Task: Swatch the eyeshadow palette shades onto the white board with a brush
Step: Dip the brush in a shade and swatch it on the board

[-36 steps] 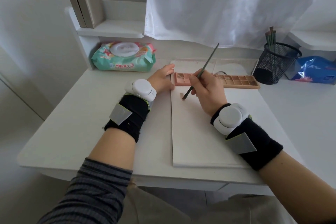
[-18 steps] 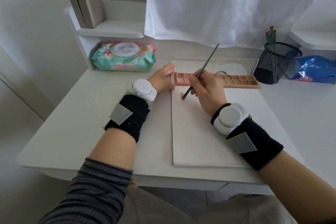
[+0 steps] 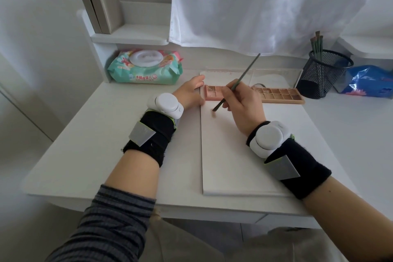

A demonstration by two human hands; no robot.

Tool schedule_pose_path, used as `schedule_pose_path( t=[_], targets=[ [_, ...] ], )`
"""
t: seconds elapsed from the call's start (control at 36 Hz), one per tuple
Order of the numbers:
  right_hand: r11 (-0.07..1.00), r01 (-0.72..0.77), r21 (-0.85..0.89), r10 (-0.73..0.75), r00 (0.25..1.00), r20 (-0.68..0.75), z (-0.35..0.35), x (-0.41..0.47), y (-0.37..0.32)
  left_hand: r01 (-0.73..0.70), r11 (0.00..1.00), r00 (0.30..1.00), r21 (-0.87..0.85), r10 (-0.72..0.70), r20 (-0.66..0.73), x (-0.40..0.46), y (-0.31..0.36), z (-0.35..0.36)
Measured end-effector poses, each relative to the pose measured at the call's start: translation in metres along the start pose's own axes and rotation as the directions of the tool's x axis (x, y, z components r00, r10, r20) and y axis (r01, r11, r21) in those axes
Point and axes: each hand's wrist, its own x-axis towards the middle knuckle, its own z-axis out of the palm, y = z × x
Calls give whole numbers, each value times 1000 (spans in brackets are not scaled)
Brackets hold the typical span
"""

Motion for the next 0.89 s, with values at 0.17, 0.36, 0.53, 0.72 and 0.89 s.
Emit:
schedule_pose_path(
  t=[0.17,0.36,0.53,0.72,0.89],
  targets=[
    [998,-34,-47,36,999,40,2,2,2,1,1000,1000,4,-1,-3,0,-2,0],
    [999,0,-45,2,999,49,-1,-1,1,0,1000,1000,-6,0,2,0,0,-1],
    [999,-27,-19,27,999,-25,-1,2,0,0,1000,1000,17,0,-7,-1,0,0],
    [997,-35,-74,37,999,30,-1,1,1,-8,1000,1000,13,8,1,-2,1,-1],
    [999,-17,-47,16,1000,-11,-2,0,-1,-2,1000,1000,10,2,5,-2,1,-1]
  ],
)
